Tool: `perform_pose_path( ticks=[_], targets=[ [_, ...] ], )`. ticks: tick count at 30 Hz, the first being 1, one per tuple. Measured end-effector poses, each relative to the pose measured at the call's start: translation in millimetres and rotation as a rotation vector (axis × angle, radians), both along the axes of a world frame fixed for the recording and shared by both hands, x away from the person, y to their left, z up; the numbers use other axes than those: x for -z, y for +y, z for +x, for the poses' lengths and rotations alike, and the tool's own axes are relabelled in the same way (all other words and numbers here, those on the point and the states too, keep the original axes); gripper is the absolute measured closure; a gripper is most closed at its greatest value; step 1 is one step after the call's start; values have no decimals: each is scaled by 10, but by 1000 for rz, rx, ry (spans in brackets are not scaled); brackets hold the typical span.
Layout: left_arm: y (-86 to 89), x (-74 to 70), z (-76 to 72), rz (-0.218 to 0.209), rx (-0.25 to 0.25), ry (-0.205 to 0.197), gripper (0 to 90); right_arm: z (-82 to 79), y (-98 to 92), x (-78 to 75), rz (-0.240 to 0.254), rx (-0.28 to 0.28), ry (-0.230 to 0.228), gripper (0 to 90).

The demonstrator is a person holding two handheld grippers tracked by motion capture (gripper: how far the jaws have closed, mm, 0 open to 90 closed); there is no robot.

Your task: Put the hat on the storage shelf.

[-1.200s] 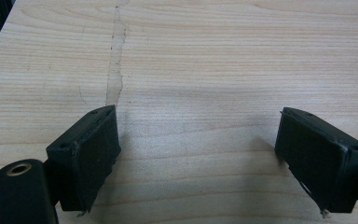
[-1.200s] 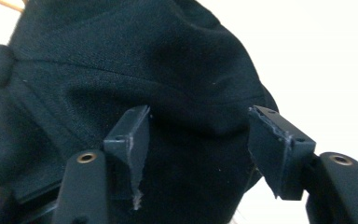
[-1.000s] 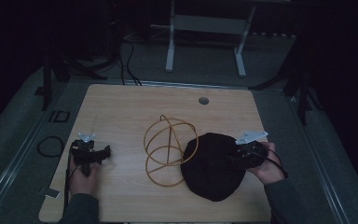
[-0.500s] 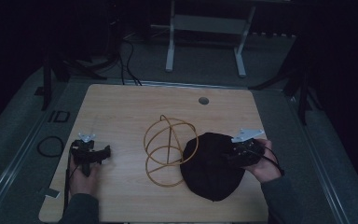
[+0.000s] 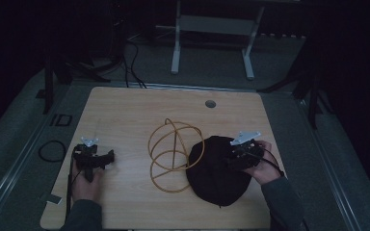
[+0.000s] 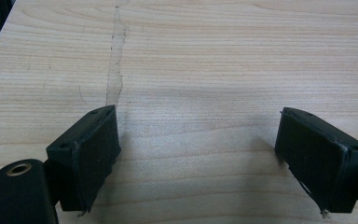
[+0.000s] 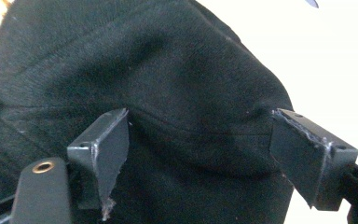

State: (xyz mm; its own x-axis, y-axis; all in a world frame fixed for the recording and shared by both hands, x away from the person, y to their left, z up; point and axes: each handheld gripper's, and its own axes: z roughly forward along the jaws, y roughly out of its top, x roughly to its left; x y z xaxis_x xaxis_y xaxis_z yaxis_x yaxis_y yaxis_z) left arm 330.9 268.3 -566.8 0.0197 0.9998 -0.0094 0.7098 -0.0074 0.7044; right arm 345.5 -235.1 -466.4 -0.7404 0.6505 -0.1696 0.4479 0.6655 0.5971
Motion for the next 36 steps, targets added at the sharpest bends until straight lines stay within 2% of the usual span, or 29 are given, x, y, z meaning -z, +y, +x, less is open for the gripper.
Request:
perform_pose_path(
  ticks=[1, 2, 4, 5, 9, 11, 16, 23, 27, 29, 32, 36],
  targets=[
    [0, 0, 0, 0, 0, 0, 133, 0, 0, 0, 0, 0, 0, 198],
    [0, 0, 0, 0, 0, 0, 133, -9, -29, -29, 41, 5, 1, 194],
    [0, 0, 0, 0, 0, 0, 133, -23, -62, -80, 93, 7, 2, 180],
    [0, 0, 0, 0, 0, 0, 133, -31, -53, -119, 108, 18, -6, 138],
    [0, 0, 0, 0, 0, 0, 133, -20, -10, -173, 146, 33, -10, 115],
    [0, 1, 0, -1, 0, -1, 133, 6, 68, -231, 182, 31, -10, 112],
    [0, 0, 0, 0, 0, 0, 133, 51, 176, -264, 187, 37, -2, 108],
    [0, 0, 0, 0, 0, 0, 133, 184, 369, -229, 179, 94, 29, 100],
    [0, 0, 0, 0, 0, 0, 133, 245, 458, -190, 166, 121, 44, 96],
    [0, 0, 0, 0, 0, 0, 133, 268, 495, -156, 139, 141, 50, 95],
    [0, 0, 0, 0, 0, 0, 133, 287, 500, -117, 127, 158, 60, 95],
    [0, 0, 0, 0, 0, 0, 133, 286, 389, -41, 110, 218, 83, 90]
  ],
)
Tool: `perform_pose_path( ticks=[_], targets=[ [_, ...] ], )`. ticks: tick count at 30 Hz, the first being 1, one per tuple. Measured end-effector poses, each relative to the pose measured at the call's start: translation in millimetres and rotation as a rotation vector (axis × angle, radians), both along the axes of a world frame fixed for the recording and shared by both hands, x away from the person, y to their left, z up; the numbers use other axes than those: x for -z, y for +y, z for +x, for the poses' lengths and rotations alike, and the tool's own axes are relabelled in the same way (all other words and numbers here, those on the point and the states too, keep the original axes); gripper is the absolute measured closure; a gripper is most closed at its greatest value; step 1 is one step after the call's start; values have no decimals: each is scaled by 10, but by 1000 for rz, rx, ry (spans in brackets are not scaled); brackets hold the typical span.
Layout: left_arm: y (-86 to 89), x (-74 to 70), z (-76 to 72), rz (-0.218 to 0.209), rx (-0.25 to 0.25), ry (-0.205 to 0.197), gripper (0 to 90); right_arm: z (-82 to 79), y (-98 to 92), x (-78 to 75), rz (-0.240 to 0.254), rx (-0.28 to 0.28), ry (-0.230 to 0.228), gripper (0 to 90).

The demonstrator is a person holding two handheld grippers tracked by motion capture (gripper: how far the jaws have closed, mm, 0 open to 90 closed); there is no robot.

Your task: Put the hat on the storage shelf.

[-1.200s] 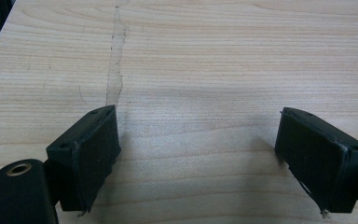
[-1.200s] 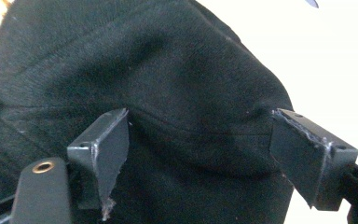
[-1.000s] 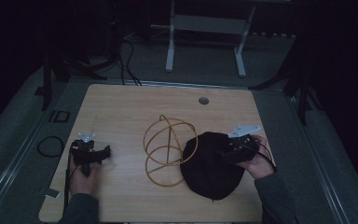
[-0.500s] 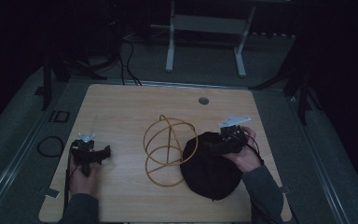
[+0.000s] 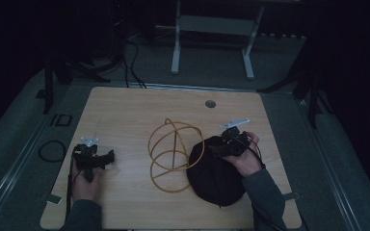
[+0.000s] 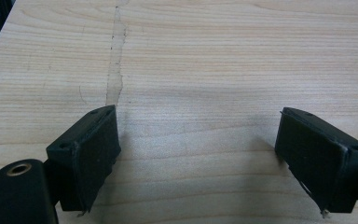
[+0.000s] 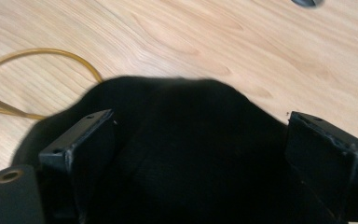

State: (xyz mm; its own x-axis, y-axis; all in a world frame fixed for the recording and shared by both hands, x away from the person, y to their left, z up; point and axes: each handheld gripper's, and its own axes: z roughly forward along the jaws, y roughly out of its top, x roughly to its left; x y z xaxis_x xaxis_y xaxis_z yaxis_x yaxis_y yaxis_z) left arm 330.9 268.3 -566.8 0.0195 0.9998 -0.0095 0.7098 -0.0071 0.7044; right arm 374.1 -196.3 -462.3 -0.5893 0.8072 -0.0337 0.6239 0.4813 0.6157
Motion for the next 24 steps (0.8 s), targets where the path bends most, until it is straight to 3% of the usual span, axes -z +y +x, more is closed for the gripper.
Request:
perform_pose_path(
  ticks=[3, 9, 14, 15, 16, 17, 18, 19, 21, 24],
  targets=[
    [0, 0, 0, 0, 0, 0, 133, -12, -47, 49, -22, 27, 21, 90],
    [0, 0, 0, 0, 0, 0, 133, -14, -98, 131, -12, 68, 78, 102],
    [0, 1, 0, -1, 0, -1, 133, -26, -137, 145, 17, 100, 129, 368],
    [0, 1, 0, -1, 0, -1, 133, -26, -137, 145, 17, 100, 129, 368],
    [0, 0, 0, 0, 0, 0, 133, -35, -149, 139, 30, 86, 142, 518],
    [0, 1, 0, -1, 0, -1, 133, -35, -151, 140, 22, 83, 148, 598],
    [0, 1, 0, -1, 0, -1, 133, -35, -151, 140, 22, 83, 148, 598],
    [-1, 0, 0, -1, 0, -1, 133, -31, -155, 150, 18, 79, 170, 715],
    [0, 1, 0, -1, 0, -2, 133, -27, -163, 158, 23, 70, 183, 801],
    [0, 1, 0, -1, 0, -1, 133, -27, -172, 157, 27, 62, 191, 851]
  ],
)
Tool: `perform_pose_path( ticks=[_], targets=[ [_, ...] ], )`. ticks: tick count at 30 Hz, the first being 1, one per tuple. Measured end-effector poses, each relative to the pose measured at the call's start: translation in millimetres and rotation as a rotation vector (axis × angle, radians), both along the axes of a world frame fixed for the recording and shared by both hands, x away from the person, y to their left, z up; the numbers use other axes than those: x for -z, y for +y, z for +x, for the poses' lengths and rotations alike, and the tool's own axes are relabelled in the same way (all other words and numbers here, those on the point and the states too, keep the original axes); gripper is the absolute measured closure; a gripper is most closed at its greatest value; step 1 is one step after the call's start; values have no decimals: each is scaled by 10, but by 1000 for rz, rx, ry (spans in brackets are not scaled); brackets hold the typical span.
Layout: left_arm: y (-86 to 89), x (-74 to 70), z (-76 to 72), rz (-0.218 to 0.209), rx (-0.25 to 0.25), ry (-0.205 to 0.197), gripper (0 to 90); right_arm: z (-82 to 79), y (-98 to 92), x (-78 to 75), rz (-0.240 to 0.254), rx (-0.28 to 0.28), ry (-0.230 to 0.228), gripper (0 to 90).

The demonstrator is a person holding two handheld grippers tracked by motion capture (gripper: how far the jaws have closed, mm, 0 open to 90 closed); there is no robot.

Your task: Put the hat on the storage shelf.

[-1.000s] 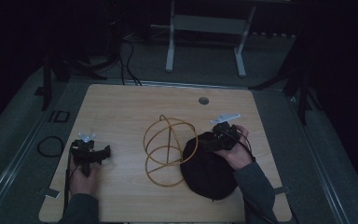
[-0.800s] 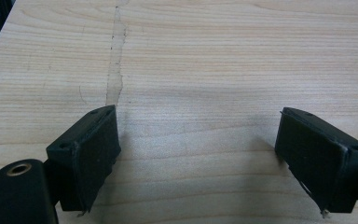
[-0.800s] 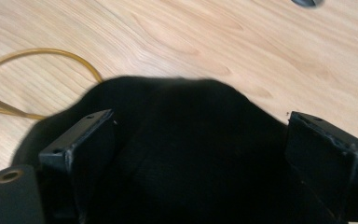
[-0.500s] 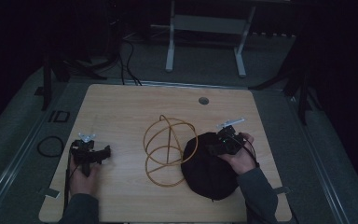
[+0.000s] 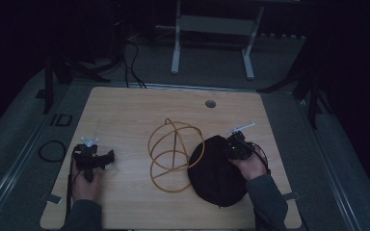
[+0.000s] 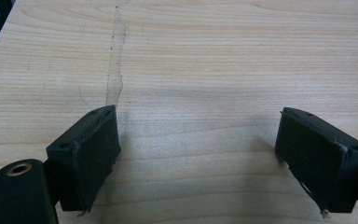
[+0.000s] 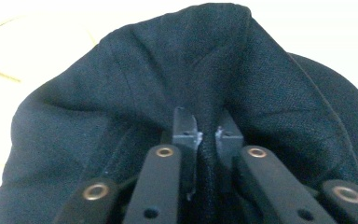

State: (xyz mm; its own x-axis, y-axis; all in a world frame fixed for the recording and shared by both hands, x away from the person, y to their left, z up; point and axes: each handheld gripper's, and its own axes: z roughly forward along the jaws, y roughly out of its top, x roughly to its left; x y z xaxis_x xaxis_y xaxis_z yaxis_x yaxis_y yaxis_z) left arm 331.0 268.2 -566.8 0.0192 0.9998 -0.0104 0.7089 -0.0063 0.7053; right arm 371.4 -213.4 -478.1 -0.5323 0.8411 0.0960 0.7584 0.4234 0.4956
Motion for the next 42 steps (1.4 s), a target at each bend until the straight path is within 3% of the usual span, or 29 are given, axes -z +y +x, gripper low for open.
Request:
perform_pose_path(
  ticks=[11, 25, 42],
  targets=[
    [1, -1, 0, 1, 0, 1, 133, 5, -66, -86, 48, -29, -8, 863],
    [1, -1, 0, 1, 1, 1, 133, 11, -109, -238, 39, -56, -12, 864],
    [0, -1, 0, 1, 0, 1, 133, -41, -186, -453, 49, -55, -58, 863]
  ],
)
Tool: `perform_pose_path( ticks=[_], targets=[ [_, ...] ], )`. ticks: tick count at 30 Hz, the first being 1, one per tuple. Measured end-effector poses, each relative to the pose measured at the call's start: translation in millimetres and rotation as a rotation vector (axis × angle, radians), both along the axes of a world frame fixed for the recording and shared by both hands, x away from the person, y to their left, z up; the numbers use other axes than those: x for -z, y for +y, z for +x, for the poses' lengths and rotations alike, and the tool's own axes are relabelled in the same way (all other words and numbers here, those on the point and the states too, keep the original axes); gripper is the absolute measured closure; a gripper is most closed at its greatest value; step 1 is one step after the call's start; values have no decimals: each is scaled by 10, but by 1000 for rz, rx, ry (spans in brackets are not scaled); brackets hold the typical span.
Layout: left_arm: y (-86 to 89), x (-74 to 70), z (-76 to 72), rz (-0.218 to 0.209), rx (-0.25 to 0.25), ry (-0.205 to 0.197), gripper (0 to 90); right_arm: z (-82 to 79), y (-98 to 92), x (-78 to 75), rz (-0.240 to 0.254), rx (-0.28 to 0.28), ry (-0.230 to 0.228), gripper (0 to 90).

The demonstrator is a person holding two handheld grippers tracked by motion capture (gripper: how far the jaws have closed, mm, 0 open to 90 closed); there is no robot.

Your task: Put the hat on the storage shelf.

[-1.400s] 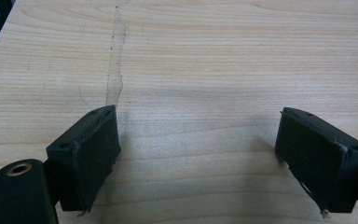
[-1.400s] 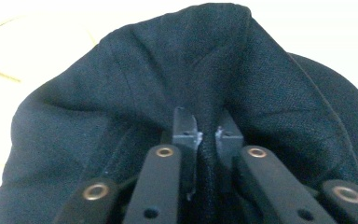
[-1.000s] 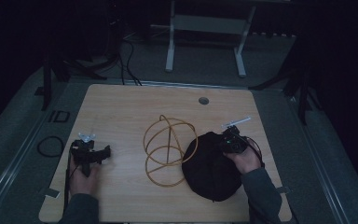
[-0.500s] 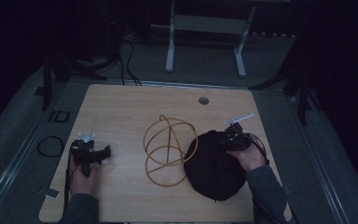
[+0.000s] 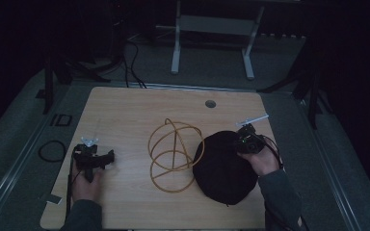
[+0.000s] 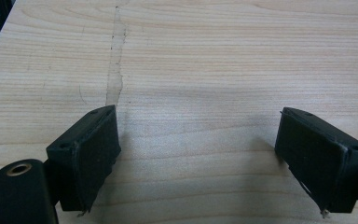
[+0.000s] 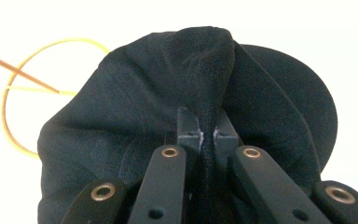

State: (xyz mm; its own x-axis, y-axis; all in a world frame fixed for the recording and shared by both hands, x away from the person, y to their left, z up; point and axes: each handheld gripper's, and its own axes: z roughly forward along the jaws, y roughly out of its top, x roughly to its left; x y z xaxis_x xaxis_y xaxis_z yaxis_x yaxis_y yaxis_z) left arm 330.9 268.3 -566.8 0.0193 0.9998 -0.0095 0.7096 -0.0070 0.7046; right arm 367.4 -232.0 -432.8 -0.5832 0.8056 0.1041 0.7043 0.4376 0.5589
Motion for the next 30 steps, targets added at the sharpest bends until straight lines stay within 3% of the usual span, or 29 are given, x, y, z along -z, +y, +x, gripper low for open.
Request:
perform_pose_path(
  ticks=[30],
  targets=[
    [1, -1, 0, 1, 1, 0, 133, -50, -58, -425, -28, -94, -58, 862]
  ],
)
